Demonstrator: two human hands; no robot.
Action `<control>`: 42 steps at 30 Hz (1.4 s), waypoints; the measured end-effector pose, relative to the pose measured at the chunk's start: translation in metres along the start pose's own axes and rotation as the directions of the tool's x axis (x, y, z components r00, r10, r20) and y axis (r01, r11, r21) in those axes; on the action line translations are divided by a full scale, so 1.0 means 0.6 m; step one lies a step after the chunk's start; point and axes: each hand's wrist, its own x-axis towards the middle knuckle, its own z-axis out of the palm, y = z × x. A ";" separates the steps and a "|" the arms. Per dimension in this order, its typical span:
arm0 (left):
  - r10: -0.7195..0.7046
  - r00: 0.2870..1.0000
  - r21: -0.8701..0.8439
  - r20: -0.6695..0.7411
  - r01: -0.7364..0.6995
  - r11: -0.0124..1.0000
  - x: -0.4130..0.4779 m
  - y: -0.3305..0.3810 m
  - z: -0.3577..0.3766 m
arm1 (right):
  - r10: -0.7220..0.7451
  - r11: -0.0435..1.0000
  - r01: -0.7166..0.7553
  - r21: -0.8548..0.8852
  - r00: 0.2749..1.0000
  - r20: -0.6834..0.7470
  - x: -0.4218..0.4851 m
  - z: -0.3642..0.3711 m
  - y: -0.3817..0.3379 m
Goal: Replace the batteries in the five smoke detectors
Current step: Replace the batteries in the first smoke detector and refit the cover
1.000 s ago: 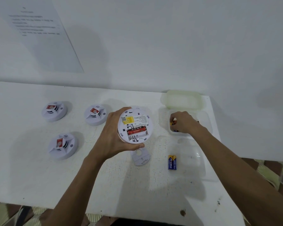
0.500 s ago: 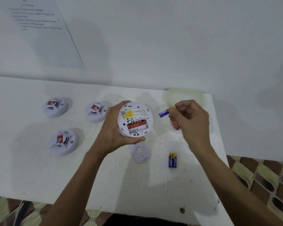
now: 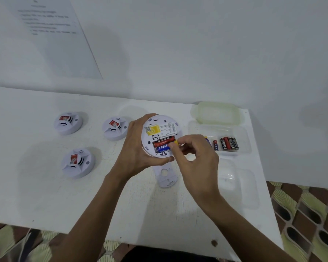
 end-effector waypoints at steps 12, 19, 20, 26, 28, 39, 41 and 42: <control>0.020 0.990 0.031 -0.140 -0.016 0.999 0.011 0.008 -0.014 | -0.075 0.997 0.075 0.032 0.997 0.012 0.010 0.011 -0.002; -0.010 0.993 0.127 -0.117 0.025 0.992 0.005 -0.010 -0.040 | -0.026 0.993 0.006 0.116 0.985 0.172 0.037 0.002 0.002; -0.003 0.993 0.134 -0.114 0.019 0.991 0.004 -0.008 -0.044 | 0.028 0.997 -0.042 0.069 0.982 0.188 0.040 0.003 0.006; 0.007 0.998 0.243 -0.061 0.008 0.970 -0.023 -0.055 -0.078 | 0.331 0.786 0.059 -0.615 0.800 0.500 0.023 0.050 0.067; -0.022 0.999 0.260 -0.031 0.029 0.965 -0.033 -0.074 -0.090 | 0.430 0.691 0.088 -0.717 0.747 0.506 0.006 0.078 0.081; -0.038 0.999 0.191 0.024 0.032 0.981 -0.043 -0.099 -0.122 | 0.614 0.646 -0.194 -0.738 0.707 0.352 -0.021 0.122 0.106; -0.035 0.999 0.185 0.033 0.029 0.982 -0.042 -0.099 -0.122 | 0.594 0.690 -0.201 -0.696 0.706 0.385 -0.022 0.121 0.108; -0.036 0.999 0.184 0.036 0.029 0.982 -0.042 -0.099 -0.123 | 0.567 0.717 -0.189 -0.671 0.718 0.404 -0.025 0.122 0.108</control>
